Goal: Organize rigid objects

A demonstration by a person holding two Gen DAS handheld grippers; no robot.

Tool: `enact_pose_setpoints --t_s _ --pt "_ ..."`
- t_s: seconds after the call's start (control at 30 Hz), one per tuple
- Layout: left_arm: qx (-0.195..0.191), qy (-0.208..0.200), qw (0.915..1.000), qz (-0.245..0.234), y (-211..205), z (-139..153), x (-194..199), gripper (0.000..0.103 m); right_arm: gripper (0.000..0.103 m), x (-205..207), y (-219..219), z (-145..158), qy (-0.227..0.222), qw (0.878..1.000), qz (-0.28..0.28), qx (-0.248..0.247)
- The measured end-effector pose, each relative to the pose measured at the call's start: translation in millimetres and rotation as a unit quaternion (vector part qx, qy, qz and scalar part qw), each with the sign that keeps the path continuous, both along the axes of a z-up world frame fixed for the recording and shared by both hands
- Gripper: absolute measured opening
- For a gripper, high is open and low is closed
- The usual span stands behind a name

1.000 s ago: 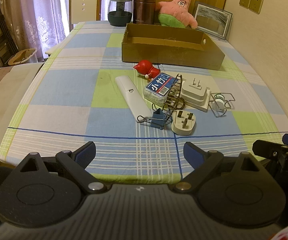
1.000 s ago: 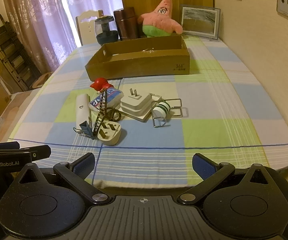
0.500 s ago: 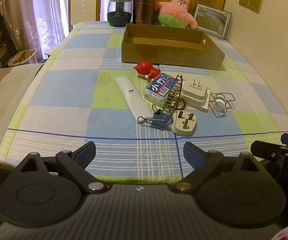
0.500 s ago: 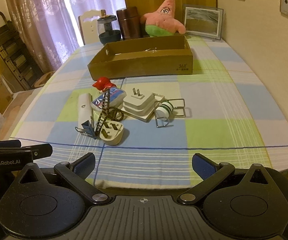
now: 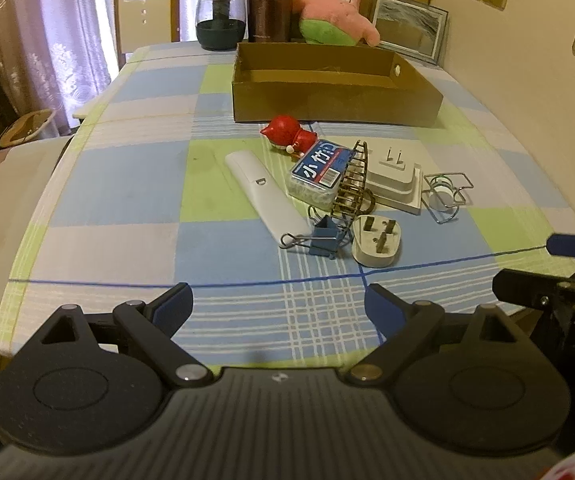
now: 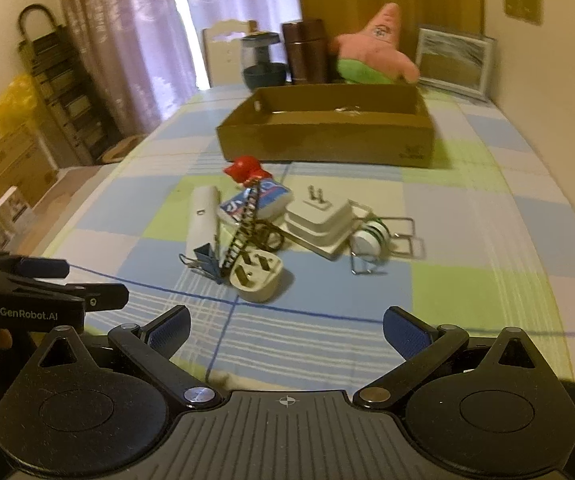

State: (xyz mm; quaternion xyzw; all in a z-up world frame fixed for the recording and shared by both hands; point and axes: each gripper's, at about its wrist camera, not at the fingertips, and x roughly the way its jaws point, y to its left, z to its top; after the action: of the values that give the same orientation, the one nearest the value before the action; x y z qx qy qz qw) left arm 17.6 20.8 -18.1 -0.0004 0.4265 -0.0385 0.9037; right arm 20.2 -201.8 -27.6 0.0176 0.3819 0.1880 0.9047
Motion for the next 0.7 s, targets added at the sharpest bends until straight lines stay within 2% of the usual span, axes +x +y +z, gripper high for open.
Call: enact_pose_setpoints --t_s 0.2,0.37,0.5,0.7 --pt "0.009 -0.009 0.9993 -0.035 7 -1 17 0.089 0.100 16 9 -10 -0.005 0.999 0.040 -0.007" --pt "0.026 -0.021 0.9963 -0.079 8 -3 34 0.089 0.094 33 18 -21 -0.001 0.996 0.082 -0.021" --pt "0.031 -0.029 0.9911 -0.126 11 -7 46 0.087 0.090 48 27 -30 -0.004 0.992 0.118 -0.032" --pt "0.053 -0.031 0.9782 -0.198 11 -20 62 0.080 0.082 70 39 -44 -0.012 0.984 0.170 -0.055"
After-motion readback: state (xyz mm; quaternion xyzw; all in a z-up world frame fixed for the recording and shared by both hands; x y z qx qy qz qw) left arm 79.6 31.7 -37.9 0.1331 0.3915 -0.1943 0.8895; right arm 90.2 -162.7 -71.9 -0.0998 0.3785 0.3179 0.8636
